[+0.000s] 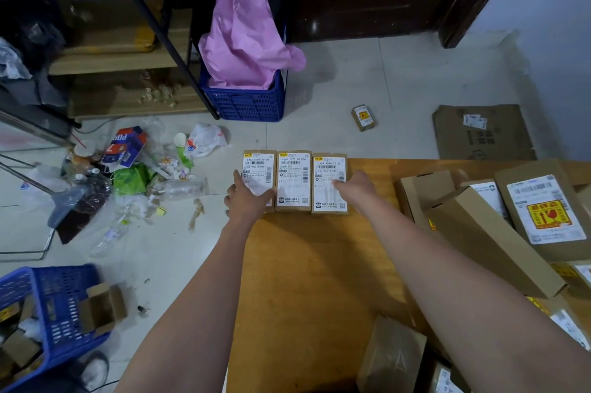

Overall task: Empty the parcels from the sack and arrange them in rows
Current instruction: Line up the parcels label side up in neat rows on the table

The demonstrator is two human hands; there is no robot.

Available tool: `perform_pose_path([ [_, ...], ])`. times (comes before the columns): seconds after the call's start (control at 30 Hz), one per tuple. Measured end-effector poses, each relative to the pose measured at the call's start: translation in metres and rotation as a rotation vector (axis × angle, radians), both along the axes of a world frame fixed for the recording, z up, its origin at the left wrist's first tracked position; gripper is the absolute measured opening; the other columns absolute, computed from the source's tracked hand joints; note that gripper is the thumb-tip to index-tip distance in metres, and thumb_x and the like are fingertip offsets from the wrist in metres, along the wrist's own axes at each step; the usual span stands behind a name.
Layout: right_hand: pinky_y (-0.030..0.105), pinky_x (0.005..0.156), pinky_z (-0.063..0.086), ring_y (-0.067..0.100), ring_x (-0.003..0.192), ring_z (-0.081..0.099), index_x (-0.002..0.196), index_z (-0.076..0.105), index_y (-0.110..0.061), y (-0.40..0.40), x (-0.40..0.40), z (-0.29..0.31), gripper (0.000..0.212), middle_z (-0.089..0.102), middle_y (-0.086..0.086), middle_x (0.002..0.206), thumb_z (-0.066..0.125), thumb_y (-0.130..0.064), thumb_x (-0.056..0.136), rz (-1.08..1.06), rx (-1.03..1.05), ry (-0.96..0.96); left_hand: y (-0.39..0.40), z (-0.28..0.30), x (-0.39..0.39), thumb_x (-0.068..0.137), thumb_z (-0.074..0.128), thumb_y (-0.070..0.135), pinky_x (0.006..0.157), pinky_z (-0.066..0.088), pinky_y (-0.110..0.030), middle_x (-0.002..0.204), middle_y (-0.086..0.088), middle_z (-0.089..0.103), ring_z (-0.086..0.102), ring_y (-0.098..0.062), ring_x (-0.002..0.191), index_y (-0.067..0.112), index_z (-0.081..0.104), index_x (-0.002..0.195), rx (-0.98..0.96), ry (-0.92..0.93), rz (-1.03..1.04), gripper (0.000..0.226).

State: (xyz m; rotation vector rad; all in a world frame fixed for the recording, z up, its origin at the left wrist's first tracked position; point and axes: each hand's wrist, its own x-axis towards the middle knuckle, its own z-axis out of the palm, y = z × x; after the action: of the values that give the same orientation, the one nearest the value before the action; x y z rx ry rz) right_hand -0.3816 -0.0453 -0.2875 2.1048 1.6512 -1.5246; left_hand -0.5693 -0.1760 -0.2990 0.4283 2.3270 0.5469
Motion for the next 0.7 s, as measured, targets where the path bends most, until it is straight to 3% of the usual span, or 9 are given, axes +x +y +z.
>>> perform_pose_path([
  [0.13, 0.037, 0.083, 0.052, 0.031, 0.114, 0.060, 0.128, 0.051, -0.004, -0.005, 0.009, 0.018, 0.042, 0.062, 0.012, 0.127, 0.059, -0.031, 0.097, 0.032, 0.064, -0.051, -0.003, 0.019, 0.017, 0.086, 0.068, 0.035, 0.108, 0.033, -0.056, 0.149, -0.017, 0.029, 0.023, -0.036, 0.139, 0.019, 0.026, 0.150, 0.070, 0.174, 0.043, 0.078],
  [0.27, 0.036, 0.087, 0.050, 0.030, 0.118, 0.057, 0.132, 0.050, -0.004, -0.013, 0.023, 0.035, 0.046, 0.059, 0.011, 0.132, 0.059, -0.032, 0.096, 0.051, 0.066, -0.033, -0.007, 0.039, 0.042, 0.089, 0.061, 0.028, 0.104, 0.037, -0.053, 0.141, -0.015, 0.035, 0.030, -0.034, 0.131, 0.019, 0.039, 0.140, 0.154, 0.173, 0.045, 0.056],
  [0.37, 0.034, 0.088, 0.047, 0.030, 0.120, 0.055, 0.133, 0.051, -0.003, -0.026, 0.038, 0.049, 0.050, 0.057, 0.012, 0.134, 0.059, -0.033, 0.095, 0.085, 0.074, -0.037, -0.014, 0.051, 0.068, 0.090, 0.059, 0.027, 0.105, 0.038, -0.049, 0.137, -0.015, 0.040, 0.037, -0.035, 0.125, 0.020, 0.044, 0.136, 0.197, 0.148, -0.037, 0.049],
  [0.47, 0.033, 0.095, 0.044, 0.032, 0.127, 0.050, 0.137, 0.046, 0.001, -0.044, 0.057, 0.062, 0.050, 0.051, 0.016, 0.140, 0.056, -0.029, 0.098, 0.103, 0.091, -0.058, -0.024, 0.057, 0.100, 0.091, 0.060, 0.027, 0.095, 0.041, -0.033, 0.135, -0.014, 0.040, 0.046, -0.034, 0.121, 0.020, 0.047, 0.135, 0.211, 0.071, -0.117, 0.046],
  [0.6, 0.035, 0.096, 0.045, 0.033, 0.126, 0.051, 0.136, 0.047, 0.000, -0.071, 0.085, 0.069, 0.049, 0.052, 0.016, 0.139, 0.056, -0.029, 0.098, 0.119, 0.061, -0.090, -0.041, 0.057, 0.140, 0.089, 0.063, 0.025, 0.106, 0.040, -0.040, 0.141, -0.013, 0.036, 0.040, -0.032, 0.131, 0.017, 0.051, 0.132, 0.219, -0.013, -0.199, 0.045],
  [0.7, 0.037, 0.086, 0.054, 0.033, 0.109, 0.061, 0.127, 0.052, -0.002, -0.094, 0.109, 0.074, 0.041, 0.058, 0.016, 0.126, 0.056, -0.026, 0.095, 0.154, 0.029, -0.134, -0.056, 0.056, 0.169, 0.092, 0.060, 0.028, 0.095, 0.047, -0.039, 0.140, -0.011, 0.037, 0.053, -0.029, 0.113, 0.020, 0.049, 0.132, 0.158, -0.102, -0.278, 0.042],
])
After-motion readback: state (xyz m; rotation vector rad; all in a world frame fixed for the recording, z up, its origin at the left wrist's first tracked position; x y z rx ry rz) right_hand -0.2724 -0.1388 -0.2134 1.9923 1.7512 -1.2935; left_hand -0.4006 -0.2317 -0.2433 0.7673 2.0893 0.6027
